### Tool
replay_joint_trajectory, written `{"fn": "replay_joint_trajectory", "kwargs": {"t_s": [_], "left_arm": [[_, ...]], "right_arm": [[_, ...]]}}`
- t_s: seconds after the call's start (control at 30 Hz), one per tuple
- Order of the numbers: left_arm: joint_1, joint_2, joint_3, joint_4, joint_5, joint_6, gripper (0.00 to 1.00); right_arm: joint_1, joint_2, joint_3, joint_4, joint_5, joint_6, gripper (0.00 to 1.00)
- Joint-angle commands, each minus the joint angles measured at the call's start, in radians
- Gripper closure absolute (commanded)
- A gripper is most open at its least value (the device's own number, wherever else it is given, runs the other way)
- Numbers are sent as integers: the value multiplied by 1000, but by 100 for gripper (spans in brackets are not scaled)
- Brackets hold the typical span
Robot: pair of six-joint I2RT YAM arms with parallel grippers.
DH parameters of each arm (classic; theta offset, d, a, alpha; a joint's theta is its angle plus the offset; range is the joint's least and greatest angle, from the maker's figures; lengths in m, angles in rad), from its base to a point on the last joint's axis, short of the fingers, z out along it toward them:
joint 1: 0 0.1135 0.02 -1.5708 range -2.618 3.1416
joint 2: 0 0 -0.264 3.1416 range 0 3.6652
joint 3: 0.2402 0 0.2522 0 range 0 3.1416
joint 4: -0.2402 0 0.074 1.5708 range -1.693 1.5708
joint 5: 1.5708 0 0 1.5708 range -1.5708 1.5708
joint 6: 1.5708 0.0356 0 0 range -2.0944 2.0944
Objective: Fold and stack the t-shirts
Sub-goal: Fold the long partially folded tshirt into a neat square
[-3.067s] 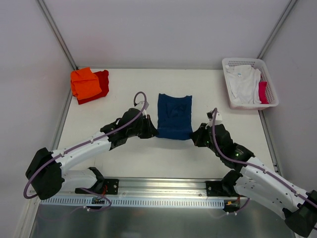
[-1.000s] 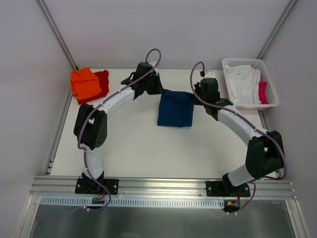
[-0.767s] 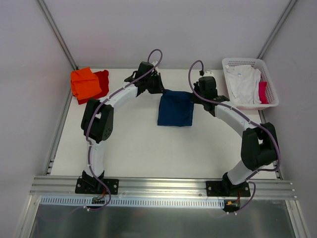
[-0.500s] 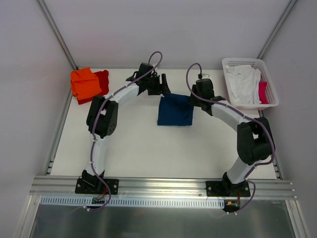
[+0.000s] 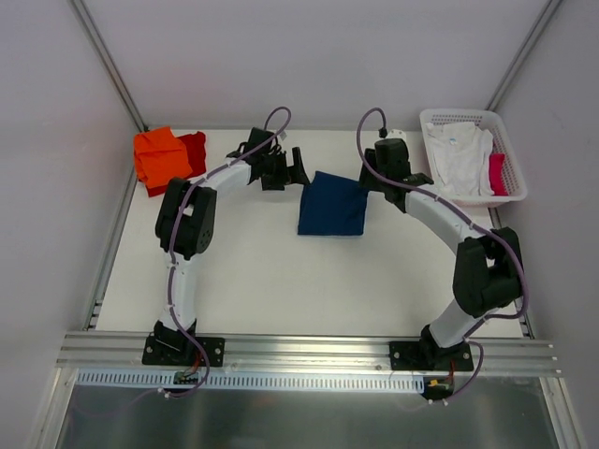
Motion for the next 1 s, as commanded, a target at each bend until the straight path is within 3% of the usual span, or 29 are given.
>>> {"fn": "replay_joint_trajectory", "kwargs": {"t_s": [0.0,0.03,0.07,0.2,0.33,0.47,0.57,0.6,0.7,0.8,0.97], "left_arm": [[7,-139,-87,8,-49,27,1],[10,-153,-113,8,-60,27,1],[15,-182,-138,8,-63,25,1],[50,-281,-312,28,-106,16,1],[89,-424,-442,56,-120,12,1],[128,-514,-537,65,-104,7,1],[150,-573,-581,68,-101,5,1],[153,-584,-588,69,-98,5,1],[159,-624,-611,71,-97,-1,1],[161,-636,-620,71,-91,-5,1],[159,-660,-634,71,-81,-8,1]], "right_arm": [[-3,-105,68,-3,-102,-16,58],[-3,-103,68,1,-174,-2,72],[-5,-100,68,3,-208,34,99],[-11,-54,30,98,-459,166,100],[-38,18,-81,442,-743,407,100],[-77,131,-170,739,-871,631,100],[-103,205,-255,1048,-912,885,100],[-118,272,-283,1251,-912,964,100],[-127,466,-335,1562,-888,1275,100],[-121,637,-306,1646,-897,1369,100],[-117,586,-308,1643,-900,1348,100]]}}
